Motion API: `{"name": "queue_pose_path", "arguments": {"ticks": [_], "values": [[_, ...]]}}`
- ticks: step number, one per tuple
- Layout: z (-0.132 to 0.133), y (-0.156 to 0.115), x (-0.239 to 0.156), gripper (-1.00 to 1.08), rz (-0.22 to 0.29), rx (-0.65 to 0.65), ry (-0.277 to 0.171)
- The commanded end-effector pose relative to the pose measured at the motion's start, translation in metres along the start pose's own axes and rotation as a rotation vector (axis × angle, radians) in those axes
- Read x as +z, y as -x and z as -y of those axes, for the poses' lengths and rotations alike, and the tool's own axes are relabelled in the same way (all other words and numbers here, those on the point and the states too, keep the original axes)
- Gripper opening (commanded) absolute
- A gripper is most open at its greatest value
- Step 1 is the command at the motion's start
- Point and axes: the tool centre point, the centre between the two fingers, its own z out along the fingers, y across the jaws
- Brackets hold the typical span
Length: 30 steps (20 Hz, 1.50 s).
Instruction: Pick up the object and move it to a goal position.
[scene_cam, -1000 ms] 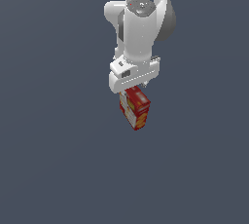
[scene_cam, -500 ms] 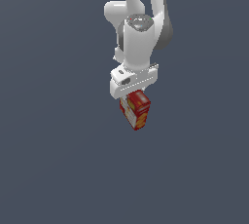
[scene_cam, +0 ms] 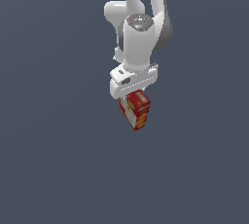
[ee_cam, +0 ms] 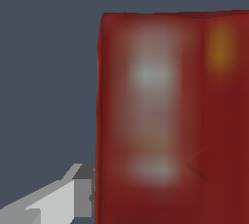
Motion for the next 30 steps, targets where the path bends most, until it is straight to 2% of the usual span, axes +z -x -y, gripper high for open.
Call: {"name": "queue_pose_path", "arguments": {"ticks": [1,7,13,30], "values": [[0.0,0.0,0.0,-1.0,0.0,0.0,0.0],[-0.01,0.006,-0.014,-1.0,0.0,0.0,0.0],[-0.033,0.019,-0.048,-1.0,-0.001,-0.001,-0.001],[-0.143,0.08,-0.202,-1.0,-0.001,-0.001,-0.002]]}}
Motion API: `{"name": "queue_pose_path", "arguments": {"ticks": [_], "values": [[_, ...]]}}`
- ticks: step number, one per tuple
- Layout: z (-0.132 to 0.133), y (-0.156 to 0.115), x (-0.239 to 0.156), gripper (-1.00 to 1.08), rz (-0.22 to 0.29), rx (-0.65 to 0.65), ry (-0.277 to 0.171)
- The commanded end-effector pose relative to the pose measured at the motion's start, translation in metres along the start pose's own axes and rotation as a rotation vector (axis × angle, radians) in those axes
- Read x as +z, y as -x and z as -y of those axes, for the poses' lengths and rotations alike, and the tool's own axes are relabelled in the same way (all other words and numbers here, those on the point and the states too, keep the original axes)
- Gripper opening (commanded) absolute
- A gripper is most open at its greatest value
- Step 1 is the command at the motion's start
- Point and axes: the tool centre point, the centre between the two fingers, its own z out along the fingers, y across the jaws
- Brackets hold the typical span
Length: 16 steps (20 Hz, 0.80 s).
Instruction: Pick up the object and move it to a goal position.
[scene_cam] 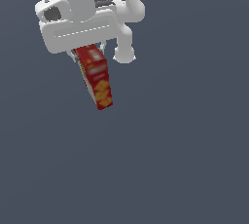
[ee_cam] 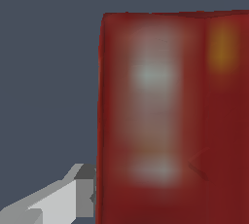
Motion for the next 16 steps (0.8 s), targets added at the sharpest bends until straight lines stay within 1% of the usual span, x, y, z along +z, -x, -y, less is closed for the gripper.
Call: {"name": "queue_pose_path", "arguments": {"ticks": [1,8,16], "values": [[-0.016,0.009,-0.023,-1.0,0.0,-0.001,0.001],[-0.052,0.025,-0.071,-1.0,0.001,-0.001,0.002],[-0.074,0.034,-0.101,-1.0,0.001,-0.001,0.002]]}}
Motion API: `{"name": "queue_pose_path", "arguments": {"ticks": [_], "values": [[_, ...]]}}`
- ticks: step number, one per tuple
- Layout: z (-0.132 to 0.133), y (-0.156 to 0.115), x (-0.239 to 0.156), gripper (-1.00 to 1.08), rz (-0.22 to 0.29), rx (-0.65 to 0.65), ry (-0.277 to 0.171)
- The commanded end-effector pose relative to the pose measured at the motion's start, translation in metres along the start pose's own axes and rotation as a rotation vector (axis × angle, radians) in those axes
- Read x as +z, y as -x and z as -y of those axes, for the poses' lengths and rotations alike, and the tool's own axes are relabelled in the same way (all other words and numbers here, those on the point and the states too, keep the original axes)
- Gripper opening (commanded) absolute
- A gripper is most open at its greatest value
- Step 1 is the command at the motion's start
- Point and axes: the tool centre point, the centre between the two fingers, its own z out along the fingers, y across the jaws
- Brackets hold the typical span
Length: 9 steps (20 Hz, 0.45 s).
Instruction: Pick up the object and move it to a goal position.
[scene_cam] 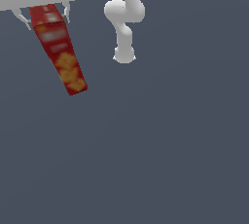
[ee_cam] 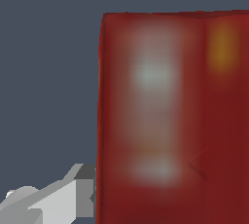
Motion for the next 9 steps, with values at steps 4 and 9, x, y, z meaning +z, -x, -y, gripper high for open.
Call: {"name": "queue_pose_path", "arguments": {"ticks": [4,9], "values": [[-0.0086,0.003,-0.0117,-1.0,0.0,-0.001,0.001],[-0.0107,0.0032,-0.0142,-1.0,0.0,-0.001,0.001]]}}
